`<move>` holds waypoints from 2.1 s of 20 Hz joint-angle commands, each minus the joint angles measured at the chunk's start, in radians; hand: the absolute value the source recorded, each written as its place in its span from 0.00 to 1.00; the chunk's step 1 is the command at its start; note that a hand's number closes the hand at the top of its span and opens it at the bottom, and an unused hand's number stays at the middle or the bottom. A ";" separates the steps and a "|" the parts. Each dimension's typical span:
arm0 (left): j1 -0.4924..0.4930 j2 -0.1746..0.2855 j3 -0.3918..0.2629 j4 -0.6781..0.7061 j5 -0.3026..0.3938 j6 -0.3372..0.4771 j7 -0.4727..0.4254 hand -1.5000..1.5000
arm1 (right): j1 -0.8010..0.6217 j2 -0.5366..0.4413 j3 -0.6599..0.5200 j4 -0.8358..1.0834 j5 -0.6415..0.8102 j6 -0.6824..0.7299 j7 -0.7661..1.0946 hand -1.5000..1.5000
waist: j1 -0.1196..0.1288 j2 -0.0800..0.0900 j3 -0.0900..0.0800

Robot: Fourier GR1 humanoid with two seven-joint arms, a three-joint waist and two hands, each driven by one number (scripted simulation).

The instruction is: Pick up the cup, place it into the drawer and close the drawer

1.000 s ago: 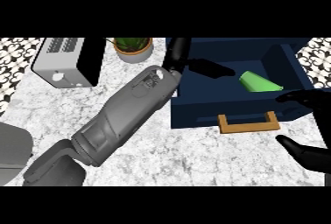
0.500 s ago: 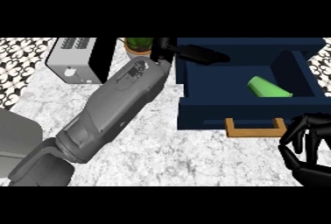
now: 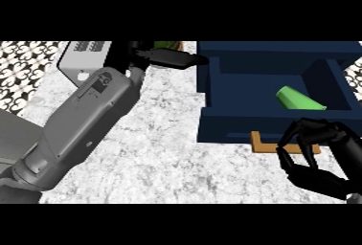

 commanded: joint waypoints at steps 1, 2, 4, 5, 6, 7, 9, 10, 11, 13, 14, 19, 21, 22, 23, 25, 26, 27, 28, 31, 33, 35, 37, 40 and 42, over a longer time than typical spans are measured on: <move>0.102 0.099 0.010 -0.188 0.005 -0.006 0.083 0.00 | -0.064 0.021 0.052 0.104 0.148 -0.068 -0.029 1.00 | 0.017 -0.002 0.001; 0.124 0.131 0.043 -0.189 0.010 -0.022 0.076 0.00 | -0.019 -0.007 0.046 0.121 0.157 -0.049 -0.100 1.00 | 0.002 0.001 0.001; 0.170 0.105 0.037 -0.215 0.010 -0.017 0.064 0.00 | -0.100 -0.004 0.107 0.193 0.265 -0.085 -0.096 1.00 | 0.009 0.004 0.001; 0.187 0.169 0.083 -0.186 0.024 -0.086 0.025 0.00 | -0.054 -0.024 0.139 0.155 0.297 -0.069 -0.085 1.00 | -0.001 0.005 0.000; 0.247 0.148 0.050 -0.250 0.017 -0.052 0.029 0.00 | -0.069 -0.012 0.171 0.226 0.368 -0.118 -0.130 1.00 | 0.020 0.003 0.000; 0.208 0.141 0.063 -0.216 0.017 -0.065 0.035 0.00 | -0.138 -0.001 0.200 0.302 0.421 -0.136 -0.106 1.00 | 0.016 0.009 0.000; 0.273 0.189 0.079 -0.267 0.027 -0.093 0.032 0.00 | -0.142 0.001 0.260 0.332 0.508 -0.162 -0.098 1.00 | 0.020 0.007 0.000; 0.320 0.215 0.088 -0.280 0.037 -0.131 0.010 0.00 | -0.169 -0.025 0.235 0.404 0.518 -0.168 -0.132 1.00 | 0.029 0.009 0.000; 0.340 0.240 0.107 -0.326 0.054 -0.133 0.037 0.00 | -0.172 -0.048 0.231 0.410 0.546 -0.178 -0.142 1.00 | 0.024 0.005 0.000; 0.384 0.241 0.112 -0.373 0.041 -0.119 0.035 0.00 | -0.221 -0.020 0.249 0.536 0.594 -0.238 -0.189 1.00 | 0.013 0.007 0.001; 0.422 0.254 0.107 -0.352 0.035 -0.152 -0.006 0.00 | -0.221 -0.017 0.277 0.586 0.660 -0.289 -0.191 1.00 | 0.025 0.011 0.001; 0.499 0.269 0.164 -0.416 0.034 -0.177 -0.013 0.00 | -0.398 0.050 0.242 0.919 0.700 -0.392 -0.279 1.00 | 0.006 0.012 0.001; 0.561 0.306 0.173 -0.489 0.037 -0.181 0.010 0.00 | -0.456 0.055 0.193 1.043 0.686 -0.432 -0.320 1.00 | 0.015 0.011 0.002; 0.581 0.298 0.179 -0.445 0.025 -0.212 -0.025 0.00 | -0.515 0.103 0.196 1.098 0.690 -0.431 -0.297 1.00 | 0.011 0.013 0.001; 0.572 0.321 0.196 -0.483 0.043 -0.225 0.011 0.00 | -0.574 0.086 0.166 1.164 0.692 -0.435 -0.306 1.00 | 0.015 0.013 0.002; 0.540 0.332 0.216 -0.515 0.050 -0.211 0.068 0.00 | -0.599 0.061 0.128 1.276 0.675 -0.464 -0.390 1.00 | 0.011 0.014 0.002; 0.584 0.323 0.215 -0.495 0.031 -0.212 0.014 0.00 | -0.682 0.083 0.111 1.338 0.669 -0.452 -0.373 1.00 | 0.024 0.018 0.002; 0.568 0.323 0.221 -0.478 0.039 -0.242 0.018 0.00 | -0.711 0.078 0.090 1.395 0.660 -0.457 -0.391 1.00 | 0.023 0.021 0.002; 0.641 0.319 0.219 -0.472 0.041 -0.280 -0.042 0.00 | -0.707 0.059 0.078 1.424 0.649 -0.454 -0.426 1.00 | 0.034 0.025 0.002; 0.619 0.308 0.224 -0.475 0.039 -0.277 -0.016 0.00 | -0.792 0.076 0.050 1.560 0.655 -0.480 -0.431 1.00 | 0.039 0.029 0.003; 0.618 0.334 0.248 -0.470 0.047 -0.305 -0.006 0.00 | -0.820 0.048 0.027 1.620 0.649 -0.481 -0.461 1.00 | 0.034 0.028 0.003; 0.632 0.291 0.216 -0.466 0.020 -0.293 -0.043 0.00 | -0.881 0.023 0.001 1.655 0.633 -0.450 -0.456 1.00 | 0.049 0.038 0.003; 0.594 0.314 0.227 -0.485 0.043 -0.311 0.003 0.00 | -0.881 0.000 -0.013 1.682 0.627 -0.452 -0.459 1.00 | 0.066 0.045 0.005; 0.653 0.289 0.213 -0.459 0.031 -0.353 -0.061 0.00 | -0.927 -0.028 -0.030 1.704 0.609 -0.400 -0.445 1.00 | 0.070 0.046 0.003; 0.622 0.321 0.239 -0.460 0.059 -0.374 -0.015 0.00 | -0.934 -0.029 -0.052 1.707 0.587 -0.409 -0.462 1.00 | 0.076 0.047 0.004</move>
